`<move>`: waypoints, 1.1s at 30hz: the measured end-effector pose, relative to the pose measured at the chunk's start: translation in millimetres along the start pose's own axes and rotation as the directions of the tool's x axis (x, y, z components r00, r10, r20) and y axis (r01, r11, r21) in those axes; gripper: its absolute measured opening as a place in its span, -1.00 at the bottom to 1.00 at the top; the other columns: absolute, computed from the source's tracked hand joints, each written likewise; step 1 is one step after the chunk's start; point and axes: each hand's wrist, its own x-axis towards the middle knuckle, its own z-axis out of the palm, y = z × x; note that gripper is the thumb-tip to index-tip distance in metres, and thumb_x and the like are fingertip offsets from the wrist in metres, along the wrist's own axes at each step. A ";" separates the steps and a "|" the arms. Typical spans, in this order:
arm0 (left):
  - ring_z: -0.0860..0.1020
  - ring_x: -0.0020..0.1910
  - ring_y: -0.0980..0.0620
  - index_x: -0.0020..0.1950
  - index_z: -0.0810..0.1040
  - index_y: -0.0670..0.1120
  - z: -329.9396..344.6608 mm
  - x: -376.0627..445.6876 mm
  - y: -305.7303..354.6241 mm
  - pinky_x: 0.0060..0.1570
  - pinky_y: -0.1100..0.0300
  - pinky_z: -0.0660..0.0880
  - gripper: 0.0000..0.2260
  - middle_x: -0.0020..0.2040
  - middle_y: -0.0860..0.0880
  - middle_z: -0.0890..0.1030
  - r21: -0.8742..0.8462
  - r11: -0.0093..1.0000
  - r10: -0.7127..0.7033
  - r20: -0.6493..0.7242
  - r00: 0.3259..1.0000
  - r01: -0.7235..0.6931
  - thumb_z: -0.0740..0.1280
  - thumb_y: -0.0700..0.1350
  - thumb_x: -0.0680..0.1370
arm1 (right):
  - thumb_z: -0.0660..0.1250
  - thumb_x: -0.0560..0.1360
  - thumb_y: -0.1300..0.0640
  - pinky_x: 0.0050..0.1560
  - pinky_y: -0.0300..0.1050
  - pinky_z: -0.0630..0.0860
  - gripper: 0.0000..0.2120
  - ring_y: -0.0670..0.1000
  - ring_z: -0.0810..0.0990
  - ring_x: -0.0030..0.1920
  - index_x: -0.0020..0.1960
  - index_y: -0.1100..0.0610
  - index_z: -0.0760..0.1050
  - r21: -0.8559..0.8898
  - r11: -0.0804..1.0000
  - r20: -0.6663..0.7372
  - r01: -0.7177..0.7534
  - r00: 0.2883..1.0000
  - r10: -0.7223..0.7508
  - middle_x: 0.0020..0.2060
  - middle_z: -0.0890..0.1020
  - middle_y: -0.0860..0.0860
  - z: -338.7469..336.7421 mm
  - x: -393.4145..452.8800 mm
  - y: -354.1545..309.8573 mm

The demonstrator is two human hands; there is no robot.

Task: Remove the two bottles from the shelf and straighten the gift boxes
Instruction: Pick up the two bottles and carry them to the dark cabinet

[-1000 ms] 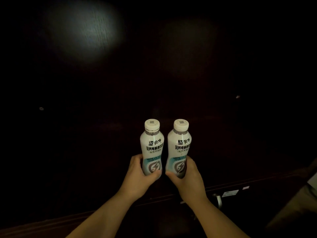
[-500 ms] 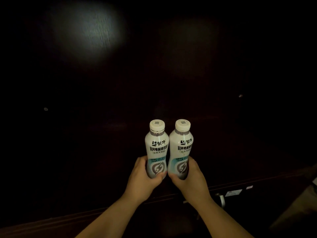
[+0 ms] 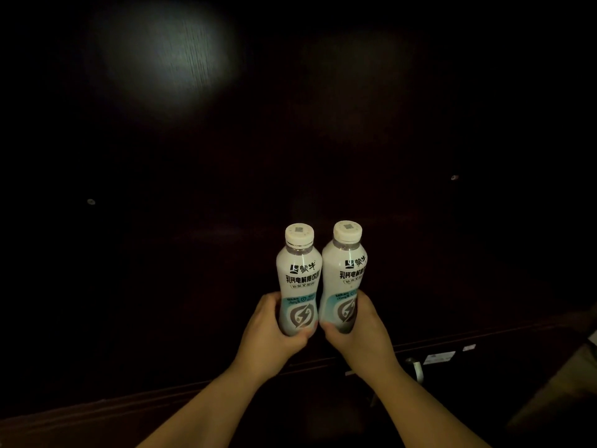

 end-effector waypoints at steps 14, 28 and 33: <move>0.51 0.08 0.44 0.21 0.39 0.23 -2.3 -6.2 -1.5 -0.15 0.51 0.49 -0.39 0.13 0.18 0.57 0.046 0.999 0.004 0.013 1.000 -0.004 0.59 0.19 0.25 | 0.60 0.31 -0.03 -0.02 -0.34 0.55 -0.28 -0.23 0.60 0.11 0.38 -0.09 0.34 -0.013 1.000 0.002 -0.005 1.000 0.005 0.18 0.57 -0.15 -2.7 -7.0 4.8; 0.53 0.08 0.37 0.21 0.39 0.21 -4.0 -9.1 0.2 -0.11 0.47 0.49 -0.39 0.14 0.21 0.54 0.083 0.996 0.013 0.006 1.000 -0.013 0.60 0.16 0.26 | 0.57 0.30 -0.09 -0.12 -0.40 0.51 -0.33 -0.39 0.53 0.10 0.25 -0.36 0.26 -0.050 0.999 -0.008 0.014 1.000 -0.015 0.13 0.55 -0.22 -2.2 -8.7 3.0; 0.55 0.06 0.35 0.20 0.37 0.25 -4.1 -9.1 0.4 -0.11 0.47 0.49 -0.38 0.13 0.21 0.55 0.086 0.996 0.008 0.010 1.000 -0.009 0.60 0.15 0.25 | 0.56 0.31 -0.10 -0.07 -0.38 0.51 -0.31 -0.37 0.53 0.11 0.33 -0.28 0.30 -0.066 0.998 -0.006 0.022 1.000 -0.023 0.13 0.55 -0.23 -1.8 -7.9 5.4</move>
